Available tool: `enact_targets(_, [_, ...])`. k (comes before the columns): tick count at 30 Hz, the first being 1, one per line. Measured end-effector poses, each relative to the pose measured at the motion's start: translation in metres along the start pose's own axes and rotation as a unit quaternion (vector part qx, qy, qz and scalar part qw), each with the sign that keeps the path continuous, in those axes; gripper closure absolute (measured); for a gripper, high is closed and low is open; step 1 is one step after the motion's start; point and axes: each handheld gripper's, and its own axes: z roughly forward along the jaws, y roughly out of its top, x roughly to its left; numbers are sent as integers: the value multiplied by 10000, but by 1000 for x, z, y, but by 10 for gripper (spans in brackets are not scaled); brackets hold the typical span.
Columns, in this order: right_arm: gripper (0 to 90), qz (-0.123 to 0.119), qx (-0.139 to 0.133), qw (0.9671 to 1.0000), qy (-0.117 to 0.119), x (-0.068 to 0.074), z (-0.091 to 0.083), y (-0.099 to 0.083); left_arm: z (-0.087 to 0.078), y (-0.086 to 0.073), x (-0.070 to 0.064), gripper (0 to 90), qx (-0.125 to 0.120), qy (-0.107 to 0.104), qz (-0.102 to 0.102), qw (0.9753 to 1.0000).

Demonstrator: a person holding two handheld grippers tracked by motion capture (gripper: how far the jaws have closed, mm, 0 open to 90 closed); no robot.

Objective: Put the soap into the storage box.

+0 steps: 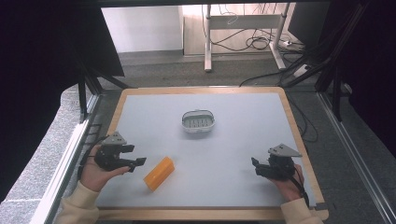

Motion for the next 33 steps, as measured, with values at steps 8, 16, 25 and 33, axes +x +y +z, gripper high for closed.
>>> enact_targets(8, [197, -22, 9, 10000, -2, 1, 0, 0, 2, 3, -9, 291, 43, -77, 123, 9999])
enact_targets(16, [197, -36, 19, 10000, -7, 2, -1, 0, 6, 4, -16, 292, 72, -101, 190, 9997])
enact_targets(25, [197, -49, 36, 10000, -36, 2, 0, 0, 15, 6, -26, 290, 189, -130, 284, 9993])
enact_targets(33, [197, -66, 46, 10000, -55, 2, 1, -1, 23, 7, -32, 284, 279, -124, 337, 9990])
